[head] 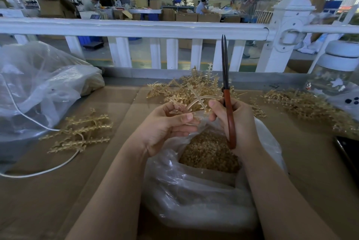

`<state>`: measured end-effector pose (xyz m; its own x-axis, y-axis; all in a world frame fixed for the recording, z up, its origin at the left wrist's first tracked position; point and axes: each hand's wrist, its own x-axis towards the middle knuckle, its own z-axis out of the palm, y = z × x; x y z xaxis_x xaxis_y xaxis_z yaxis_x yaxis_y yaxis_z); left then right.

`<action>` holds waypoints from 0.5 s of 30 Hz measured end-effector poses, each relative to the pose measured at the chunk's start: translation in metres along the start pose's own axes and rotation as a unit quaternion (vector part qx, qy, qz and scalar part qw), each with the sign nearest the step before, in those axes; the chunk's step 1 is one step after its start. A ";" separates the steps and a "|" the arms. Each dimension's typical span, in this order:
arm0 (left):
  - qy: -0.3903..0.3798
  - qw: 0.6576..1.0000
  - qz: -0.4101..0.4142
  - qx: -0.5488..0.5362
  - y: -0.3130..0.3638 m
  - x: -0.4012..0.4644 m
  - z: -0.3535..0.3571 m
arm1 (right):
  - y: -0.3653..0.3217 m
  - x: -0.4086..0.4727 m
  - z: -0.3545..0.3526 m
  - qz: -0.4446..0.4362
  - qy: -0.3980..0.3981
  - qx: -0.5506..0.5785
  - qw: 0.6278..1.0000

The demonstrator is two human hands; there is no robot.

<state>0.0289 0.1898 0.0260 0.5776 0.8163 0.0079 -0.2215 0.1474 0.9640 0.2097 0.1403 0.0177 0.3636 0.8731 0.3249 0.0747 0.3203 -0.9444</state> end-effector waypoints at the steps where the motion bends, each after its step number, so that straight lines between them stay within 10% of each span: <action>1: 0.000 1.000 0.000 0.002 0.000 0.000 0.001 | 0.001 0.000 0.000 0.000 0.003 -0.001 1.000; 15: 0.100 0.988 0.042 -0.113 0.002 0.006 -0.001 | 0.006 0.002 0.001 0.011 0.023 -0.097 0.995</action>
<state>0.0309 0.1952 0.0275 0.3885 0.9214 0.0111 -0.4441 0.1767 0.8784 0.2099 0.1445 0.0129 0.4094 0.8598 0.3053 0.2416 0.2205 -0.9450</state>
